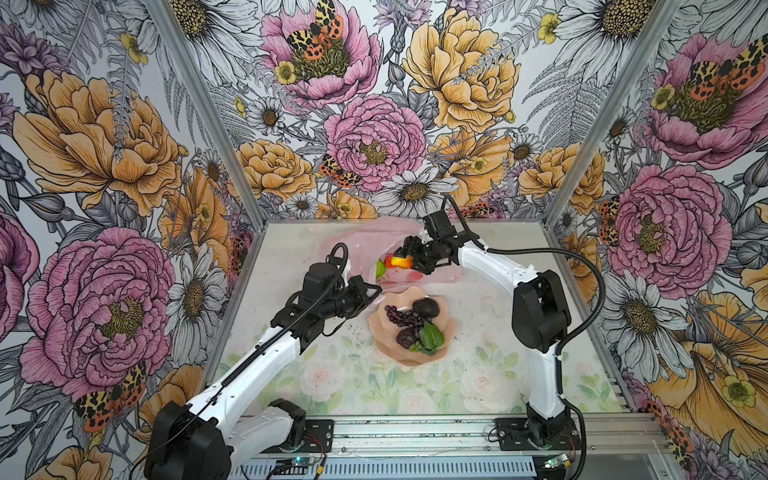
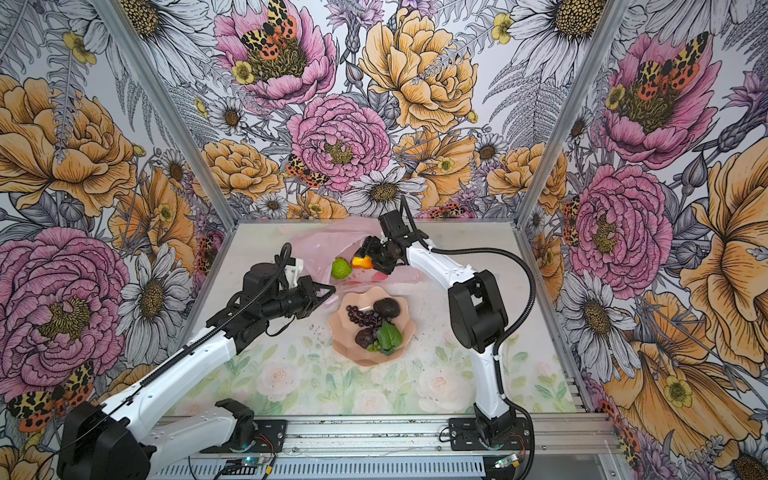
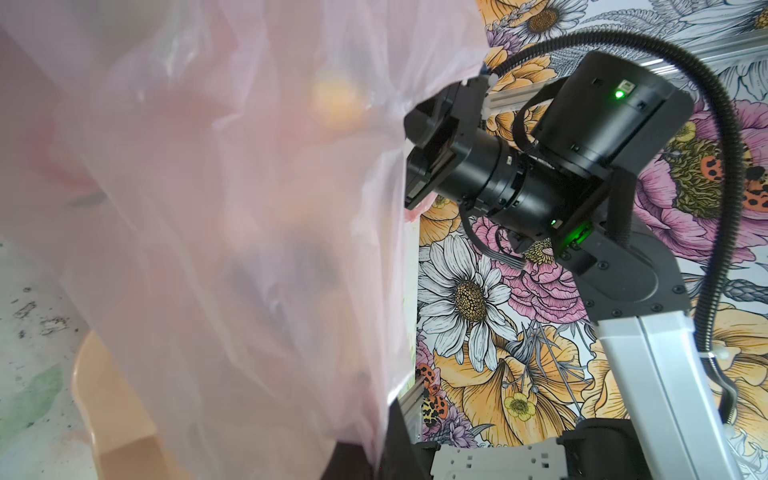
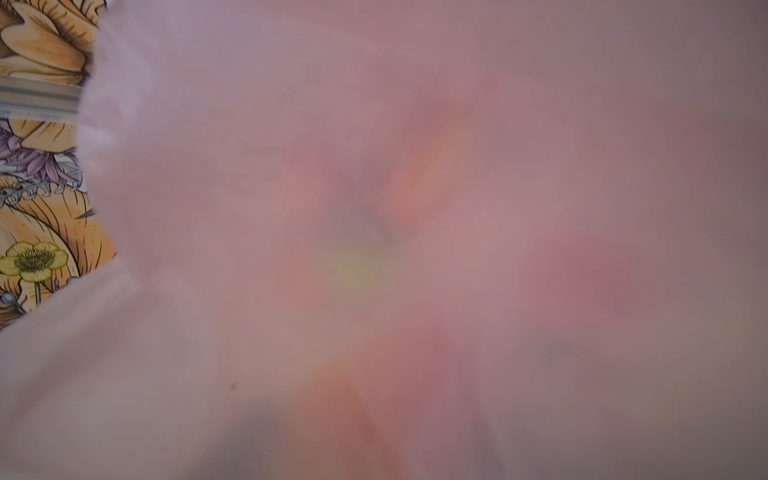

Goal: Place the fruits into the plastic bag
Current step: 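Lift the mango with the right gripper and carry it to the bag mouth, then lower the mango into the pink bag and open the right gripper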

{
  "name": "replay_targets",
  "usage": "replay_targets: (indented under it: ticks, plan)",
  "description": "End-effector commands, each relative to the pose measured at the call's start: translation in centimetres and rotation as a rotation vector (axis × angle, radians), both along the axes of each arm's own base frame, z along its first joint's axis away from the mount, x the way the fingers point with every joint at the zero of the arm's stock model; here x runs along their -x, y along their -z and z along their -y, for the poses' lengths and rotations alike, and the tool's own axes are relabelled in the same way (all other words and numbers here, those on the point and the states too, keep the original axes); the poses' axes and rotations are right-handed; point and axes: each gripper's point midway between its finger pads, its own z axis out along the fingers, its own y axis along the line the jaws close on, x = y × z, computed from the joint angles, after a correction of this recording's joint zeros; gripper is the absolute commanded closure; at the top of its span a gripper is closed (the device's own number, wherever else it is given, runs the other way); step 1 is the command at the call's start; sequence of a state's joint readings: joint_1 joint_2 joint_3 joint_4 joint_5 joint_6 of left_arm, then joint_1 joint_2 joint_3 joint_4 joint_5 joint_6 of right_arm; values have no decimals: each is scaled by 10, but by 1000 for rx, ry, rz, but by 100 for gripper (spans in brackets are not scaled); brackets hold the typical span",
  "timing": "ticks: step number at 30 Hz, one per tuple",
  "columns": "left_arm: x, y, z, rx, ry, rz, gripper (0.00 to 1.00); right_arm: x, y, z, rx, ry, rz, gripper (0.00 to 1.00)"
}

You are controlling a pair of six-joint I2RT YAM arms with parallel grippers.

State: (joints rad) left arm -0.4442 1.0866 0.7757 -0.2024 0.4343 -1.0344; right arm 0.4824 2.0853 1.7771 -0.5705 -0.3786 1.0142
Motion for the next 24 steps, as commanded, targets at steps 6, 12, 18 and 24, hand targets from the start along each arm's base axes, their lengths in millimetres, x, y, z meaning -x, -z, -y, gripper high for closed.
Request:
replay_targets:
  ticks: [6, 12, 18, 24]
  plan:
    - [-3, -3, 11, 13, 13, 12, 100, -37, 20, 23, 61, 219, 25, 36]
    - [-3, 1, 19, 15, 34, 1, 100, -46, 30, 28, 72, 293, 13, 36]
    - [-3, 4, 28, 14, 57, -7, 100, -51, 51, 29, 48, 374, -41, 35]
    - [0, 11, 35, 6, 81, -21, 100, -59, 63, 32, 31, 449, -52, 35]
